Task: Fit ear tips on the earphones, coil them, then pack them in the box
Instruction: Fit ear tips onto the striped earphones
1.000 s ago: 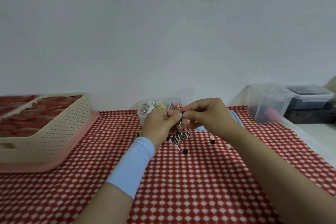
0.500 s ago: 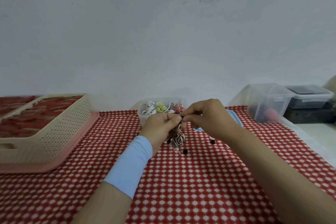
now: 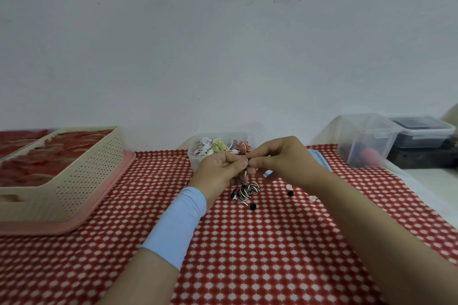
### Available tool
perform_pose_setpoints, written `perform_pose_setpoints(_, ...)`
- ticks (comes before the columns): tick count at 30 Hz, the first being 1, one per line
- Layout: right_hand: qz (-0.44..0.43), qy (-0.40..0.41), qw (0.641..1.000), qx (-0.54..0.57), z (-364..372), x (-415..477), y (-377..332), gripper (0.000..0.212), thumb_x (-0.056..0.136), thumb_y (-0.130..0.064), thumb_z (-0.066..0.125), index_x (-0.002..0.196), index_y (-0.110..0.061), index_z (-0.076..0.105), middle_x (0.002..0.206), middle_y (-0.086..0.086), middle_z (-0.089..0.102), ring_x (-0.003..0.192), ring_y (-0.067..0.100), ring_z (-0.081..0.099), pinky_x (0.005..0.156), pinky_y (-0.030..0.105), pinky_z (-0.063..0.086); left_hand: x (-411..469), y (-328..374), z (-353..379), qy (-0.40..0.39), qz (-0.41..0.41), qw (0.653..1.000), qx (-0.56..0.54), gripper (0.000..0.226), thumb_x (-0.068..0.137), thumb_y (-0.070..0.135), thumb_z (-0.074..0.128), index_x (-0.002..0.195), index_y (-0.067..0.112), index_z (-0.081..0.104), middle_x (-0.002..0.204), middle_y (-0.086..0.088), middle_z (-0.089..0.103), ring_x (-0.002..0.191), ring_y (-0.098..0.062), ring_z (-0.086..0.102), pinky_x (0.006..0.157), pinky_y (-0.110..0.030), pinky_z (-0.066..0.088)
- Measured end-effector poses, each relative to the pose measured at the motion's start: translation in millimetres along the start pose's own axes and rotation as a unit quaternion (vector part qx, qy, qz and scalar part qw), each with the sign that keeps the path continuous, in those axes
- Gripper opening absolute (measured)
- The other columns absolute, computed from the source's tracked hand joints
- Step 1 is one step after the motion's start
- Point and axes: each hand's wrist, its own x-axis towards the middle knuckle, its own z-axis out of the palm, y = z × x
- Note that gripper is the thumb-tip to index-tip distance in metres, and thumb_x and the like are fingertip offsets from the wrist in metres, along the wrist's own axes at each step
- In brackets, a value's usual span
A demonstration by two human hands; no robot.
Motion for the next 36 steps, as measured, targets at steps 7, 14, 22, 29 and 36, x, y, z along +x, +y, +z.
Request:
perform_pose_setpoints(7,0.011,0.022,0.999,0.026,6,2,6,0.011,0.089,-0.002,0.075,0.089,-0.012,0.080,0.080,0.018,0.076,0.068,0.021,0.072,0.069,0.041,0.063,1,-2,-2,0.014,0.010,1.000,0.003,0.004,0.093,0.006,0.063,0.094,0.005,0.066,0.091,-0.018,0.073,0.073,-0.020,0.069,0.081,-0.038,0.057)
perform_pose_setpoints(14,0.040,-0.013,0.996,0.076,2,1,4,0.013,0.095,-0.014,0.070,0.097,-0.006,0.080,0.087,0.019,0.075,0.069,0.020,0.065,0.066,0.040,0.062,1,-2,-4,-0.019,0.003,0.999,-0.030,0.012,0.097,0.007,0.055,0.099,0.003,0.065,0.083,-0.008,0.073,0.073,-0.015,0.067,0.077,-0.030,0.058)
perform_pose_setpoints(22,0.127,-0.094,0.980,0.118,-6,3,8,0.022,0.086,-0.023,0.073,0.103,-0.011,0.081,0.085,0.006,0.073,0.071,0.012,0.062,0.065,0.029,0.058,-4,3,-2,-0.055,-0.008,0.998,-0.040,0.015,0.097,0.005,0.053,0.090,0.008,0.066,0.073,-0.003,0.071,0.063,-0.009,0.063,0.063,-0.020,0.053)
perform_pose_setpoints(29,0.132,-0.090,0.981,0.111,-5,3,9,0.020,0.085,-0.021,0.075,0.102,-0.013,0.081,0.083,0.006,0.073,0.070,0.011,0.064,0.064,0.029,0.059,-3,1,-3,-0.051,-0.007,0.998,-0.036,0.011,0.096,0.001,0.054,0.093,0.003,0.064,0.074,-0.006,0.071,0.063,-0.010,0.065,0.062,-0.019,0.054)
perform_pose_setpoints(36,0.067,-0.035,0.993,0.093,1,2,5,0.011,0.091,-0.011,0.072,0.098,-0.007,0.081,0.078,0.012,0.072,0.064,0.015,0.062,0.059,0.031,0.058,-3,3,-4,-0.036,0.007,0.998,-0.048,0.011,0.096,0.002,0.055,0.093,0.002,0.066,0.082,-0.012,0.073,0.071,-0.017,0.068,0.069,-0.025,0.057)
